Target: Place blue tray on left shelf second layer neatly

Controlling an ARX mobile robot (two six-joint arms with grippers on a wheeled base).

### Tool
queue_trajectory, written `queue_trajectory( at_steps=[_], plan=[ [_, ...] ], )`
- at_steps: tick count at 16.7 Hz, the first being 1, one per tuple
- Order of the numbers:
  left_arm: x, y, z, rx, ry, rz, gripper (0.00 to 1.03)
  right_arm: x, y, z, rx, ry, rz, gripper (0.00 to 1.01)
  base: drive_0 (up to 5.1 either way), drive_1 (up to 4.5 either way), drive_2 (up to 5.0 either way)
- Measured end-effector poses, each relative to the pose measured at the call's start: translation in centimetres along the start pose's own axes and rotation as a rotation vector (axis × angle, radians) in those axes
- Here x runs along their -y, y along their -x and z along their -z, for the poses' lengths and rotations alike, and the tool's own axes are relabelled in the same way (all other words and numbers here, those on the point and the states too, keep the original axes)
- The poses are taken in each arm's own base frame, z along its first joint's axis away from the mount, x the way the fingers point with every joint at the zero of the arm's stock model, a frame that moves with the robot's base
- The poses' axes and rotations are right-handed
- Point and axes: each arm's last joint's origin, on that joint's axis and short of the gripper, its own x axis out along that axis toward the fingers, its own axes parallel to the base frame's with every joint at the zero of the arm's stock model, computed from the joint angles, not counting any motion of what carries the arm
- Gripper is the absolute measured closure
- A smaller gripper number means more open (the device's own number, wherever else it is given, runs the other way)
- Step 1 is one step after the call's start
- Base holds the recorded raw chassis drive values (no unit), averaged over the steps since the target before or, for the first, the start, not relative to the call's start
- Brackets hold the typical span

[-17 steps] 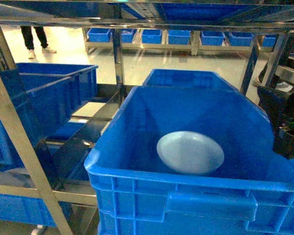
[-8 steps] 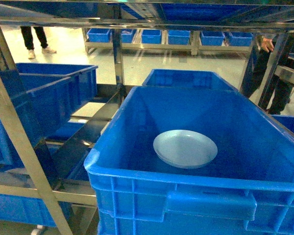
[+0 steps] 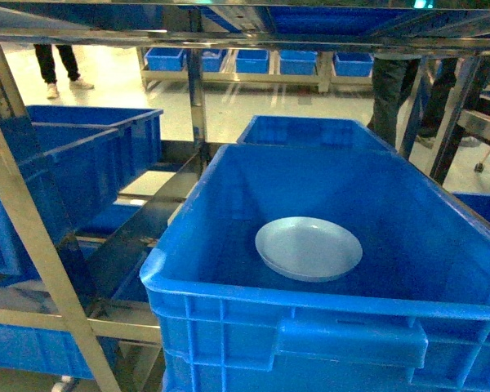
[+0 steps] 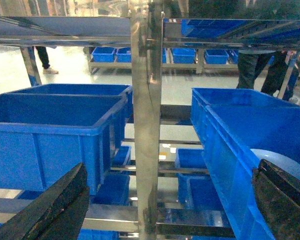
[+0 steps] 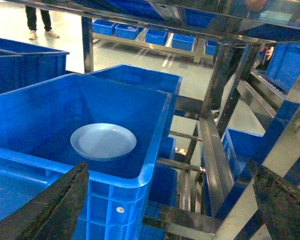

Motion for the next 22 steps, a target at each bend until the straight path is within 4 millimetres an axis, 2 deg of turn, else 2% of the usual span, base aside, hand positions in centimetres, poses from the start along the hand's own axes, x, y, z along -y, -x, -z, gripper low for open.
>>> queue_trajectory(
  at_steps=[1, 3, 7, 8, 11, 12, 16, 17, 19, 20, 22],
  plan=[
    [0.00, 0.00, 0.00, 0.000, 0.000, 0.001, 0.05, 0.02, -0.04, 0.02, 0.015, -0.003, 0.007, 0.04, 0.0, 0.00, 0.0],
    [0.00, 0.00, 0.00, 0.000, 0.000, 0.001, 0.05, 0.35, 0.05, 0.75, 0.089, -0.077, 0.126, 0.29, 0.0, 0.00, 0.0],
    [0.00, 0.00, 0.00, 0.000, 0.000, 0.000, 0.05, 0.33, 0.02, 0.91, 0.079, -0.106, 0.126, 0.81, 0.0, 0.00, 0.0],
    [0.00, 0.00, 0.00, 0.000, 0.000, 0.000, 0.05, 0.33, 0.02, 0.91, 0.079, -0.108, 0.126, 0.99, 0.0, 0.00, 0.0],
    [0.00, 0.00, 0.00, 0.000, 0.000, 0.000, 0.05, 0.33, 0.02, 0.91, 0.079, -0.110, 0.126, 0.99, 0.0, 0.00, 0.0],
    [0.00, 0.00, 0.00, 0.000, 0.000, 0.000, 0.05, 0.33, 0.02, 0.91, 0.079, -0.110, 0.126, 0.99, 0.0, 0.00, 0.0],
    [0.00, 0.00, 0.00, 0.000, 0.000, 0.000, 0.05, 0.33, 0.02, 0.91, 0.079, -0.110, 0.126, 0.42, 0.0, 0.00, 0.0],
    [0.00, 0.00, 0.00, 0.000, 0.000, 0.000, 0.05, 0.33, 0.02, 0.91, 0.079, -0.110, 0.126, 0.35, 0.0, 0.00, 0.0],
    [0.00, 0.00, 0.00, 0.000, 0.000, 0.000, 0.05, 0.33, 0.02, 0.91, 0.079, -0.110, 0.126, 0.11, 0.0, 0.00, 0.0],
    [0.00, 0.00, 0.00, 0.000, 0.000, 0.000, 0.05, 0.33, 0.02, 0.91, 0.079, -0.110, 0.126, 0.05, 0.0, 0.00, 0.0],
    [0.00, 0.00, 0.00, 0.000, 0.000, 0.000, 0.05, 0.33, 0.02, 0.91, 0.079, -0.110, 0.126, 0.01, 0.0, 0.00, 0.0]
  ],
)
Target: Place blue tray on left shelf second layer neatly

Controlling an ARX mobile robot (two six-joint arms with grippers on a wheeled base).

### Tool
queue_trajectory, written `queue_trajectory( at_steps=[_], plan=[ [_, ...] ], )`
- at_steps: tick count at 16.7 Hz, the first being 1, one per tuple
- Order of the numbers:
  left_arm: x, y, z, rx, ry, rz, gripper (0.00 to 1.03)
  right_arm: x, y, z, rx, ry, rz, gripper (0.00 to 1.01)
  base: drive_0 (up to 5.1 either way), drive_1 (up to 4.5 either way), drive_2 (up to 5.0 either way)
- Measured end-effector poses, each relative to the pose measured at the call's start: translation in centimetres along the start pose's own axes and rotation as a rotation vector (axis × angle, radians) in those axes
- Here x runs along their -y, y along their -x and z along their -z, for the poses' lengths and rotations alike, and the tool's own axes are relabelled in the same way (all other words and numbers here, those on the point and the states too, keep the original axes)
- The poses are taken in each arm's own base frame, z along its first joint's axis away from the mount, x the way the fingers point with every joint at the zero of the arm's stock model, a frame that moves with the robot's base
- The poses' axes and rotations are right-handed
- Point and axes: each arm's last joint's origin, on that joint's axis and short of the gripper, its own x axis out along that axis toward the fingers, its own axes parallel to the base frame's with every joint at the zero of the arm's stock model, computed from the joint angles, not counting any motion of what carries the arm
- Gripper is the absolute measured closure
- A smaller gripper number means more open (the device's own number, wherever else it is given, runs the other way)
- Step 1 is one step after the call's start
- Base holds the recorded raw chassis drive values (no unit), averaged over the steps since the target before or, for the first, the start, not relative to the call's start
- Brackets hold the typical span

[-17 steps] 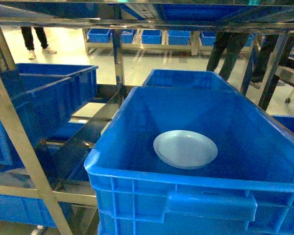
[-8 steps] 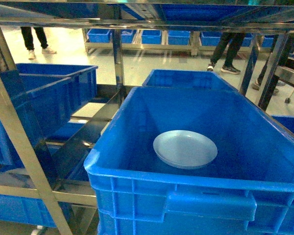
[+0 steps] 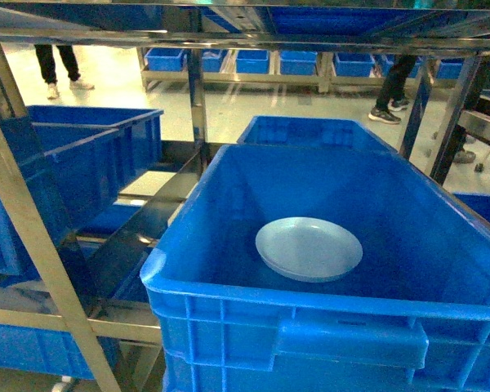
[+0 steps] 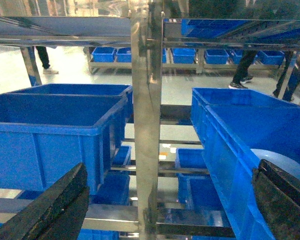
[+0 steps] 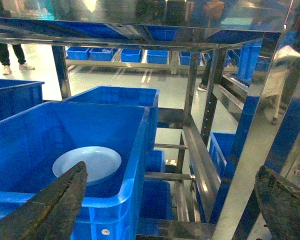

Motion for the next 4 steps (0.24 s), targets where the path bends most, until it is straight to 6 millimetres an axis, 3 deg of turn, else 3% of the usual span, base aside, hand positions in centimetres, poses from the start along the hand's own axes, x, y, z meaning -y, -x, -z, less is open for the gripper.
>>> queue_trajectory(
  at_steps=[4],
  plan=[
    [0.00, 0.00, 0.00, 0.000, 0.000, 0.000, 0.05, 0.00, 0.00, 0.00, 0.000, 0.000, 0.000, 0.03, 0.0, 0.00, 0.0]
  ],
)
